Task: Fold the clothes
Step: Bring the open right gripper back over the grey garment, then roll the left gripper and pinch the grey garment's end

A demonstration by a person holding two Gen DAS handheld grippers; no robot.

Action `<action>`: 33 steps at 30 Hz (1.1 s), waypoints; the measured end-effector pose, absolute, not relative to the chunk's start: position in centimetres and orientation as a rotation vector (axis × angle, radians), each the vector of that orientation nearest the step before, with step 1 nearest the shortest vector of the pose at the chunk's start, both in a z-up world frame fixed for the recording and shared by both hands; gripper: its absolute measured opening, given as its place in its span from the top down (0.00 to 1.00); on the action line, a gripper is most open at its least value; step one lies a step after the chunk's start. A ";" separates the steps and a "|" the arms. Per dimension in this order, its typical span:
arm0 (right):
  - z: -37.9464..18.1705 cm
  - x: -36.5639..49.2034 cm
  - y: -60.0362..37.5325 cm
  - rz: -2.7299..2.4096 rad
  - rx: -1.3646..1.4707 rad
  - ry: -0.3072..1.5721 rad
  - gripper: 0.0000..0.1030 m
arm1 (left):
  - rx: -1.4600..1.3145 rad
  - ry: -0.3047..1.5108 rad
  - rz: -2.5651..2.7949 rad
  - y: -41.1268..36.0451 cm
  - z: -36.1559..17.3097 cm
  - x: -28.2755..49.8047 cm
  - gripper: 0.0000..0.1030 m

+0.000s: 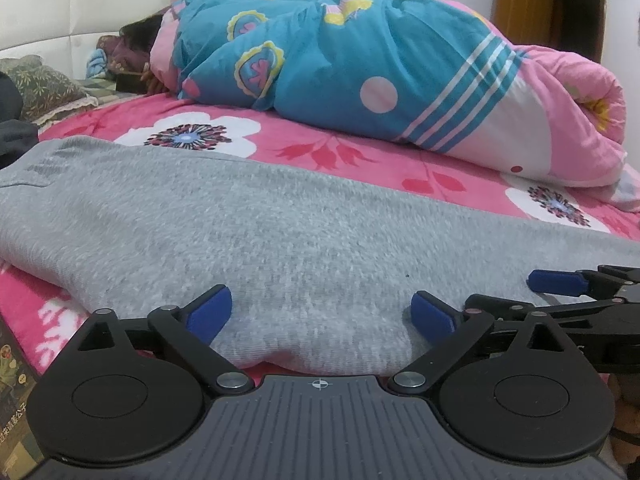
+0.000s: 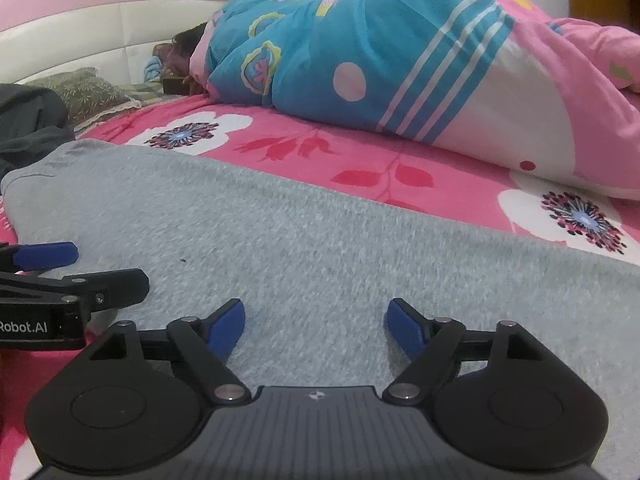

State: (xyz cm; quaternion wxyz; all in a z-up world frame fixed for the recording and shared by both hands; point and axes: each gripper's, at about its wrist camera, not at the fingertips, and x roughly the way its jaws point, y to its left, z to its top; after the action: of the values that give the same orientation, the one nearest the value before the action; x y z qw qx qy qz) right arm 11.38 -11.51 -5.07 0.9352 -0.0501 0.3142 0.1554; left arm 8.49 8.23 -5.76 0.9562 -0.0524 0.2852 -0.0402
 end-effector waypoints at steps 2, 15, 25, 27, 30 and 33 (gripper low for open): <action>-5.2 11.6 -11.4 0.311 -0.104 0.652 0.11 | -0.106 0.577 -0.081 8.2 -5.8 8.5 0.04; -5.7 11.9 -11.5 0.304 -0.086 0.651 0.02 | -0.250 0.404 -0.085 11.6 -2.5 6.2 0.03; -5.7 11.8 -11.7 0.314 -0.074 0.644 0.00 | -0.561 0.397 0.185 29.4 0.8 5.7 0.03; -5.7 11.8 -11.8 0.315 -0.071 0.643 0.00 | -0.676 0.431 0.214 33.1 -0.3 6.5 0.03; -5.7 11.8 -11.8 0.316 -0.069 0.642 0.00 | -0.888 0.488 0.251 37.9 -2.9 7.9 0.03; -5.8 11.9 -11.9 0.318 -0.069 0.642 0.00 | -0.999 0.490 0.237 40.1 -4.8 9.1 0.04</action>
State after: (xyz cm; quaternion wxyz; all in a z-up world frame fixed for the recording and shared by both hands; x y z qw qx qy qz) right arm 11.87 -11.88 -5.76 0.9359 -0.0337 0.3142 0.1556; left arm 9.10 40.09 -4.78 0.8426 -0.4729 0.2321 0.1123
